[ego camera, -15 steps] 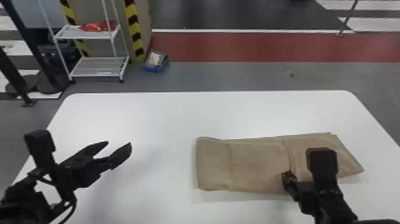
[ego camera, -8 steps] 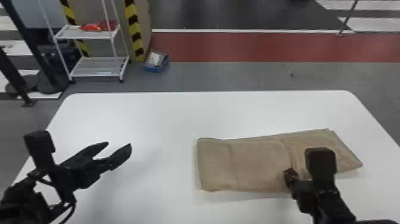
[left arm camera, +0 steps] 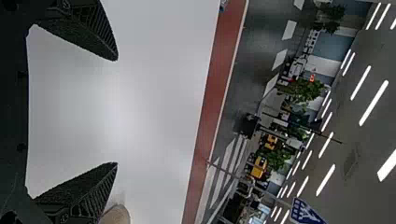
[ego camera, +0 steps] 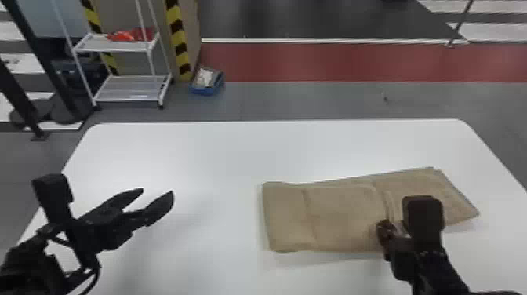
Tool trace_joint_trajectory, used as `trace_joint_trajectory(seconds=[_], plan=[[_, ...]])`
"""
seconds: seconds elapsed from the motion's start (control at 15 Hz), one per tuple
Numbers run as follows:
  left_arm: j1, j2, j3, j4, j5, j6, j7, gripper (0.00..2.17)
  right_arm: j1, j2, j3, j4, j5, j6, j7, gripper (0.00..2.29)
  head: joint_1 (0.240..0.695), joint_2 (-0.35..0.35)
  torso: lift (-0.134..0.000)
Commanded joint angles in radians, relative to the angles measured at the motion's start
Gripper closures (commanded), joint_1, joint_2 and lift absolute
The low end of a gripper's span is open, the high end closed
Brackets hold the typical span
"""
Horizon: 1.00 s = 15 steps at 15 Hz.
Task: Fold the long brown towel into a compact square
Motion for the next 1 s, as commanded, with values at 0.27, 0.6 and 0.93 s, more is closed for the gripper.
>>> trace_joint_trajectory(seconds=[0.27,0.6,0.93], plan=[[0.001,0.006,0.001,0.004,-0.003,-0.002,-0.003,0.08,0.005,0.006,-0.001,0.005,-0.003,-0.028,0.0,1.02,0.695,0.009,-0.125],[-0.001,0.007,0.0,0.009,-0.003,-0.002,-0.003,0.08,0.021,0.006,-0.001,-0.012,-0.026,-0.16,0.011,1.02,0.695,0.011,-0.125],[0.002,0.007,0.015,0.001,0.005,-0.021,-0.003,0.08,-0.015,0.006,-0.014,-0.076,-0.06,-0.193,0.063,1.02,0.695,0.038,-0.125]])
